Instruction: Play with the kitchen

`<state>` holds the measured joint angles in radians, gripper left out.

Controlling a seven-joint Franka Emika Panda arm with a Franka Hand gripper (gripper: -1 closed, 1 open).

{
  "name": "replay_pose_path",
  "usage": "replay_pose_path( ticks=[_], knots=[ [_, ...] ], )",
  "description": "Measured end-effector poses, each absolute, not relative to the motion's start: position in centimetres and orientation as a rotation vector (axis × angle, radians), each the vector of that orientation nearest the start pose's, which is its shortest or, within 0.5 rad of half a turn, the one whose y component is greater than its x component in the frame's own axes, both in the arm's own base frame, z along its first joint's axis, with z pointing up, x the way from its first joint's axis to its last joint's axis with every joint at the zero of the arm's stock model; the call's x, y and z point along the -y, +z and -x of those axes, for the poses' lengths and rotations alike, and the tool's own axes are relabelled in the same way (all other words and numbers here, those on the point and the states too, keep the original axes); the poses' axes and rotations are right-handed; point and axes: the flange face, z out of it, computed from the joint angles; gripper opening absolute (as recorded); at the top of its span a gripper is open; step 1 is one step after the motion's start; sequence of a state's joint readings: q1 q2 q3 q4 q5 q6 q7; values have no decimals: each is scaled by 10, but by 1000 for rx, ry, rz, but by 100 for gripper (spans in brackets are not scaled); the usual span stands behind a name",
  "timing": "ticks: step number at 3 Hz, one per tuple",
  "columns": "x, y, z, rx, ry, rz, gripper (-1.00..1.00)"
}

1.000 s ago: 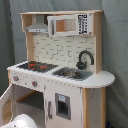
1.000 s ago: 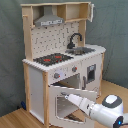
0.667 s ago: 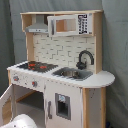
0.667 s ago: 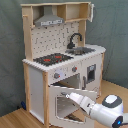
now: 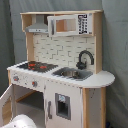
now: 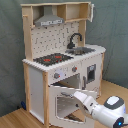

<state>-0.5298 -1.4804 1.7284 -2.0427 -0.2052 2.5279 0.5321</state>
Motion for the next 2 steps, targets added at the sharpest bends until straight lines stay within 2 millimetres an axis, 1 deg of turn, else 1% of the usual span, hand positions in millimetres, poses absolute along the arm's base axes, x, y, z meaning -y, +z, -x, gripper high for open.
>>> replay_pose_path(
  ticks=[1,2],
  knots=[
    [-565,252,-146,-993,1372,-1500,100],
    [-537,250,-150,-904,1344,-1538,100]
  ],
)
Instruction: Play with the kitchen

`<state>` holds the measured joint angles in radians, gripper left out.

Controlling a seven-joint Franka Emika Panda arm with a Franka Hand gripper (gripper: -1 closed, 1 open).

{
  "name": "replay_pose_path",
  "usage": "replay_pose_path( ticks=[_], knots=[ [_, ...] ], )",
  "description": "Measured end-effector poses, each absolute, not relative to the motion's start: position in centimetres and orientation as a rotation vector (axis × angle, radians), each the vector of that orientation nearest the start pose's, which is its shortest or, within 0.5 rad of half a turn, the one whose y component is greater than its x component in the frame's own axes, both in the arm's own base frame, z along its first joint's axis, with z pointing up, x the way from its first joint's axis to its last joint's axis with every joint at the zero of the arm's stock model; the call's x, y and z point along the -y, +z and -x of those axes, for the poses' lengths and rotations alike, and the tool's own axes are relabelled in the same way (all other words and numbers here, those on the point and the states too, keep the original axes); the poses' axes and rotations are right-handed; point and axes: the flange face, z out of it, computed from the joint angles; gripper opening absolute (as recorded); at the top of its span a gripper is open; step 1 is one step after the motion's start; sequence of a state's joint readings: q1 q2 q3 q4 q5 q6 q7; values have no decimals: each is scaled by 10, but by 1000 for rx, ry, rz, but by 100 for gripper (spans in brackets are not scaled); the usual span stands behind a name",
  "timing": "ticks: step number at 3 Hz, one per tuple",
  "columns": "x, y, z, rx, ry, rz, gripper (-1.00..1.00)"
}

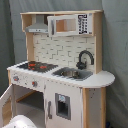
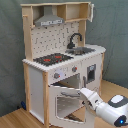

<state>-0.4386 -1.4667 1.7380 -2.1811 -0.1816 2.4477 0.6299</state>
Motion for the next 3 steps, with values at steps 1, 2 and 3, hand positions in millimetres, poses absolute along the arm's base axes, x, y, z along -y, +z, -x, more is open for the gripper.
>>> replay_pose_path(
  ticks=[1,2,3],
  knots=[
    [-509,234,-164,-798,1274,-1586,100],
    [-474,244,-188,-731,1166,-1571,100],
    [-474,260,-194,-772,1113,-1535,100]
  ],
)
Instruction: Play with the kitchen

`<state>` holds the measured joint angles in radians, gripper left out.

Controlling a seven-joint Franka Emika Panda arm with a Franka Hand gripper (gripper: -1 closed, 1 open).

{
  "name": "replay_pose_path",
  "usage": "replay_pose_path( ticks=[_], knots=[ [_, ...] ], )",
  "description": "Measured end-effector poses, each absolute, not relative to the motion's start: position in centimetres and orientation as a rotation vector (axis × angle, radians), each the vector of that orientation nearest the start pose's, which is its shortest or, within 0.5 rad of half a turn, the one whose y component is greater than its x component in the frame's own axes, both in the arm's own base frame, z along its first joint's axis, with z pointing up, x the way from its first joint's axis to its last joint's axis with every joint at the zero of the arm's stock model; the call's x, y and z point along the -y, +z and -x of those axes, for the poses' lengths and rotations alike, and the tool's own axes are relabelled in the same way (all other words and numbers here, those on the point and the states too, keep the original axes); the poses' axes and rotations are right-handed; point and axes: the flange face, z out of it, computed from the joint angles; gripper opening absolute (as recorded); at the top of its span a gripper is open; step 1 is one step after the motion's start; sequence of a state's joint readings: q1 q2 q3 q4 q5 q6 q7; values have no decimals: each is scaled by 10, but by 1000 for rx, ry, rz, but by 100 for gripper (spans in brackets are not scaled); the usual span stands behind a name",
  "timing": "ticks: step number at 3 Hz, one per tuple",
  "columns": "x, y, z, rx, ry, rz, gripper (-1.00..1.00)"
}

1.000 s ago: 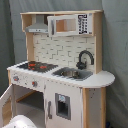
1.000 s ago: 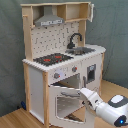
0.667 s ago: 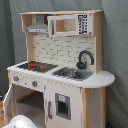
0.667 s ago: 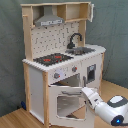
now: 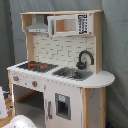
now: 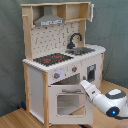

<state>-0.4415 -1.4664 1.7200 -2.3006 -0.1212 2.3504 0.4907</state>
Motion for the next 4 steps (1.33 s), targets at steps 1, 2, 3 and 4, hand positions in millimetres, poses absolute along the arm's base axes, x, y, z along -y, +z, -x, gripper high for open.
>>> replay_pose_path(
  ticks=[1,2,3,4],
  knots=[
    [-473,271,-206,-829,1052,-1494,100],
    [-468,265,-228,-890,987,-1458,100],
    [-463,254,-248,-957,932,-1425,100],
    [-459,246,-266,-1022,891,-1395,100]
  ],
)
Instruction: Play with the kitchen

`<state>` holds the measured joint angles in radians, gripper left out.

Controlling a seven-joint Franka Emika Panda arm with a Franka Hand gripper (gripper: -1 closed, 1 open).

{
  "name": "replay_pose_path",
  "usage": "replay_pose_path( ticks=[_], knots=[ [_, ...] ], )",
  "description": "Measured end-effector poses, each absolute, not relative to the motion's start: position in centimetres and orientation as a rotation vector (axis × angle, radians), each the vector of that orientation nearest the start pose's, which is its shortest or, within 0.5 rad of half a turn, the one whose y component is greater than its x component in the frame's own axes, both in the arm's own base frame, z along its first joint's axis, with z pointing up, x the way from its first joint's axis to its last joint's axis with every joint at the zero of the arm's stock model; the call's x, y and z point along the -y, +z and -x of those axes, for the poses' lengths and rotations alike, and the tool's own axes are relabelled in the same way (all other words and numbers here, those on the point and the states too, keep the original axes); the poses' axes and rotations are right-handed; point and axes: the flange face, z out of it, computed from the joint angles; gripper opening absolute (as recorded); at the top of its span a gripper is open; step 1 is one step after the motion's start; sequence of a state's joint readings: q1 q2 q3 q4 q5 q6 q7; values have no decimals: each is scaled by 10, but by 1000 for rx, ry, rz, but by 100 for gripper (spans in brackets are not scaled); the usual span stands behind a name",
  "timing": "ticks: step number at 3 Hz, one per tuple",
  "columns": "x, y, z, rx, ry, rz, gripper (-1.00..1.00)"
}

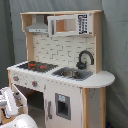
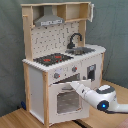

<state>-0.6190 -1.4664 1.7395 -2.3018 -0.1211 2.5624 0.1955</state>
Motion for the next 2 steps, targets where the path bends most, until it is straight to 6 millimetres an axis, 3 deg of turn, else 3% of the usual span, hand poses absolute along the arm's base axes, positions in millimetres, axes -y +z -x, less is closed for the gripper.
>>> replay_pose_path(
  ticks=[2],
  knots=[
    [-446,251,-309,-1106,836,-1351,100]
  ],
)
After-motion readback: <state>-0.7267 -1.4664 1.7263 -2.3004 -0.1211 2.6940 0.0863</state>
